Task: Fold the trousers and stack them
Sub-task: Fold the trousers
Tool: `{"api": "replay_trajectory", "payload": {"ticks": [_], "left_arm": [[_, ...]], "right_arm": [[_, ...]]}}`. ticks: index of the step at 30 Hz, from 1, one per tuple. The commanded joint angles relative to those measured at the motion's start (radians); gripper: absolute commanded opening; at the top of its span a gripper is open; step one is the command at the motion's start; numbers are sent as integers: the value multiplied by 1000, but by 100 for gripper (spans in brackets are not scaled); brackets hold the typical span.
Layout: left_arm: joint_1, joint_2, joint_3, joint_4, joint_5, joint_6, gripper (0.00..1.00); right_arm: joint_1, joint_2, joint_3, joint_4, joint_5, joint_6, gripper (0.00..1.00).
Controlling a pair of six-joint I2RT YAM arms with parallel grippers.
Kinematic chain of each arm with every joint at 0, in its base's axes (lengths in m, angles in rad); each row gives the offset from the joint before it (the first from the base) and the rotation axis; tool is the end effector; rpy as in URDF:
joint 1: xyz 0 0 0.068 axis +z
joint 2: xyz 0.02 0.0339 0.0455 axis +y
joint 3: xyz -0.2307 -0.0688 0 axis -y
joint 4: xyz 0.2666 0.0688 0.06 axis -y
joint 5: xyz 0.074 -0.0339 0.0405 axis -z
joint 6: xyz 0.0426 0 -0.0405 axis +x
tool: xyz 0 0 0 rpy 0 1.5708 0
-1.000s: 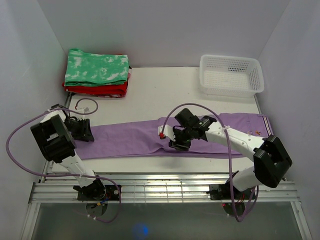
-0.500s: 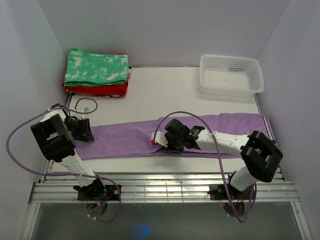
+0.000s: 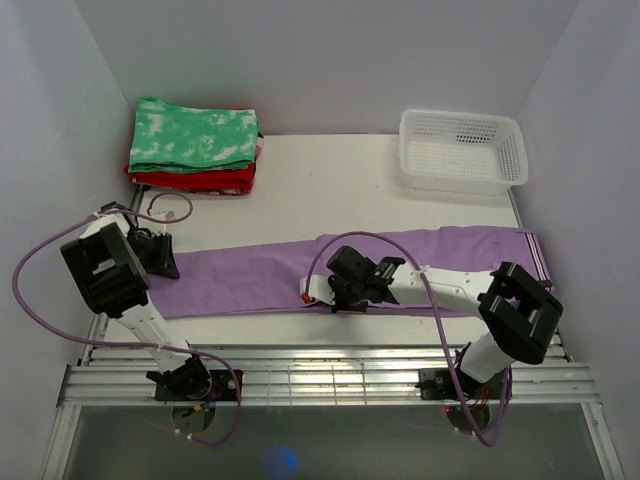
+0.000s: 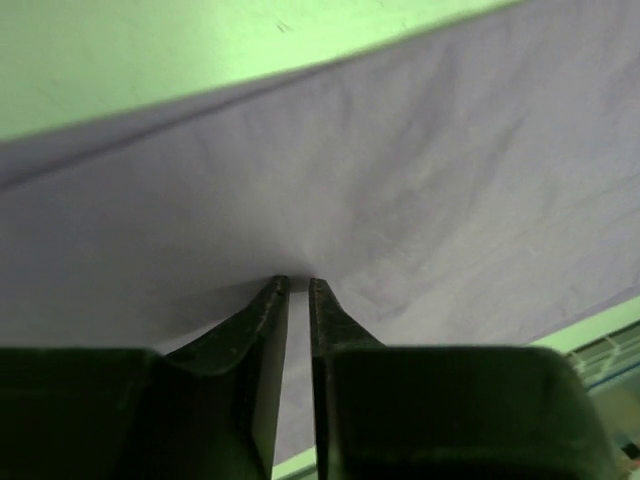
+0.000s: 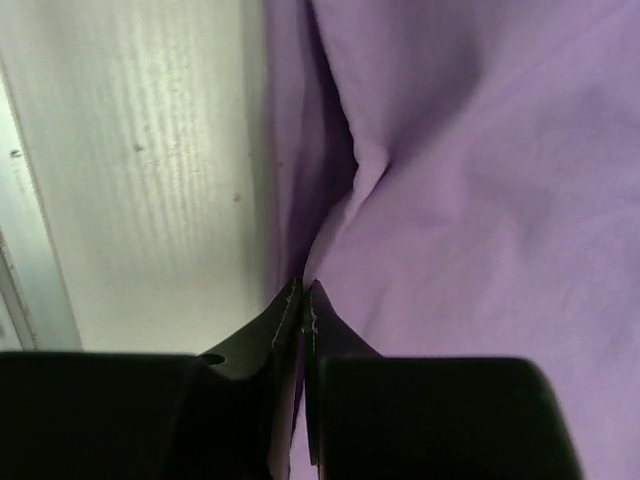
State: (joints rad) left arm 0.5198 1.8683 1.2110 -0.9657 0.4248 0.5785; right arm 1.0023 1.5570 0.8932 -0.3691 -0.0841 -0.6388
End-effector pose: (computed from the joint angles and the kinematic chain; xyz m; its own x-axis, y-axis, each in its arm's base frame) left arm 0.2947 0.1484 0.1060 -0.9834 0.0112 -0.1813 0.0794 0.9244 -0.3731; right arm 0.1711 0.2745 0.1272 0.1433 -0.8792 -0.4543 -0.9684 -0.0299 -0.2476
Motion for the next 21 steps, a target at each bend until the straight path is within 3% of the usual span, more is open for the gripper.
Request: {"api": "replay_trajectory", "payload": {"ticks": [1, 4, 7, 8, 10, 13, 15, 21], "left_arm": [[2, 18, 80, 24, -37, 18, 25], [2, 48, 140, 2, -41, 15, 12], [3, 61, 176, -21, -40, 15, 10], [2, 60, 191, -34, -28, 18, 13], [6, 31, 200, -79, -3, 44, 37], [34, -38, 208, -155, 11, 79, 52], [92, -73, 205, -189, 14, 93, 55], [314, -133, 137, -225, -29, 159, 57]], "right_arm": [[28, -74, -25, -76, -45, -42, 8], [35, -58, -66, -90, -31, -65, 8], [36, 1, -94, -65, -11, -68, 8], [36, 33, -91, -62, -11, -68, 8], [36, 58, -76, -62, -9, -59, 14], [36, 84, -27, -93, -22, -52, 27], [36, 78, -7, -102, -25, -48, 42], [29, -14, -3, -120, 0, -39, 57]]}}
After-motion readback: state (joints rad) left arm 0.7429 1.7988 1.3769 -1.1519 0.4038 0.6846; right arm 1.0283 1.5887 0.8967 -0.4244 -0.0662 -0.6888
